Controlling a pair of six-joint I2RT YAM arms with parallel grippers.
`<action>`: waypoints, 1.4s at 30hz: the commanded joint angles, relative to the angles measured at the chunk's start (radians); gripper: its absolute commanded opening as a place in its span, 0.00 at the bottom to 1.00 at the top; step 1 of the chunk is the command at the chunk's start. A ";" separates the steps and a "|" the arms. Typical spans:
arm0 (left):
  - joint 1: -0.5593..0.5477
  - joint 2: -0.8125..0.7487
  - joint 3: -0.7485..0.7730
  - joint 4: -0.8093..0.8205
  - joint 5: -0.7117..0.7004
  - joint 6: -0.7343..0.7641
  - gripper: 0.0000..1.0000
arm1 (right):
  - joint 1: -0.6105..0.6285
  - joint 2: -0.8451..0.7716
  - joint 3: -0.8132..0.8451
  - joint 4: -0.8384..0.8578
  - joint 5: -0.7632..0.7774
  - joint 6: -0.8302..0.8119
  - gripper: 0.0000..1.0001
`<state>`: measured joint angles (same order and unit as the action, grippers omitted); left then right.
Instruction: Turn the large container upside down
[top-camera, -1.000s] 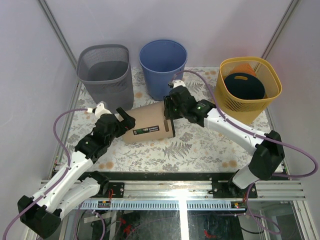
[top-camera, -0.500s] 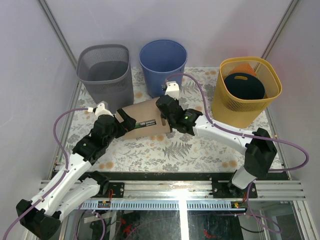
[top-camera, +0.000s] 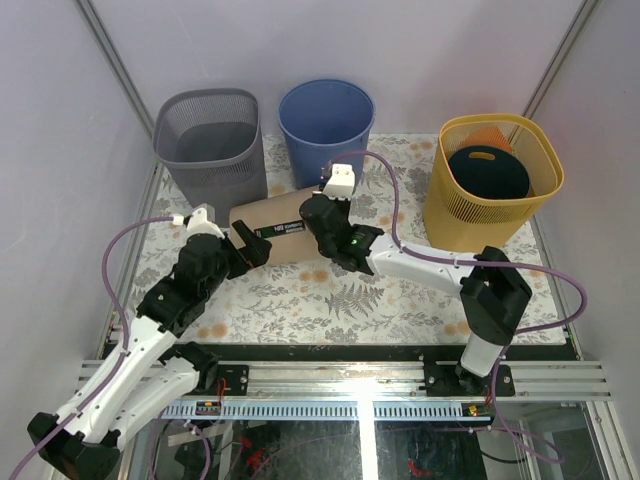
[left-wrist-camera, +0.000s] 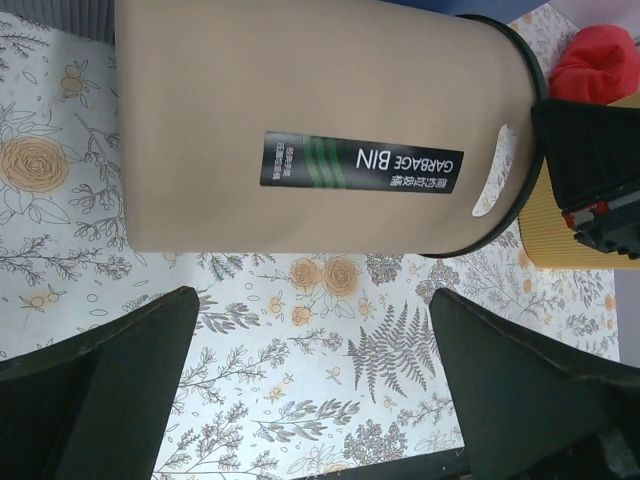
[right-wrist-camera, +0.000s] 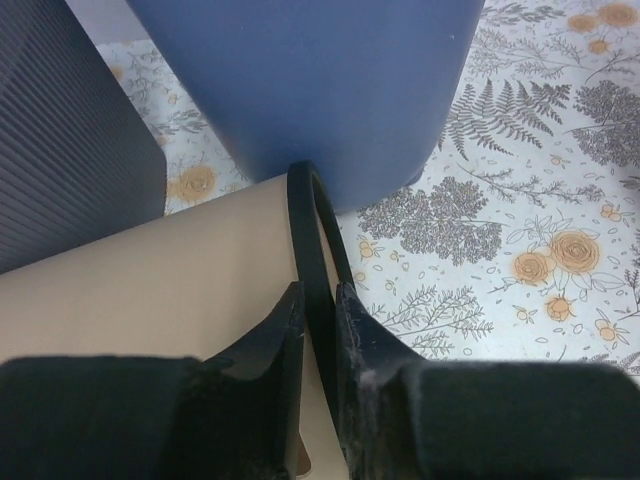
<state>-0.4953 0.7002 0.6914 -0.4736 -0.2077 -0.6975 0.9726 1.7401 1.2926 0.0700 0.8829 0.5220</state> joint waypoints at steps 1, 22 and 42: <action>0.007 -0.025 0.019 -0.016 0.023 0.043 1.00 | 0.012 0.066 -0.052 -0.050 0.016 0.017 0.12; 0.006 -0.135 0.050 -0.069 -0.020 0.049 1.00 | 0.011 -0.336 -0.659 0.425 -0.192 0.276 0.00; 0.006 -0.182 0.011 -0.071 -0.036 0.054 1.00 | 0.011 -0.384 -0.774 0.407 -0.153 0.329 0.05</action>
<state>-0.4953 0.5304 0.7212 -0.5625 -0.2260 -0.6727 0.9844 1.3403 0.4618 0.4541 0.6983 0.8726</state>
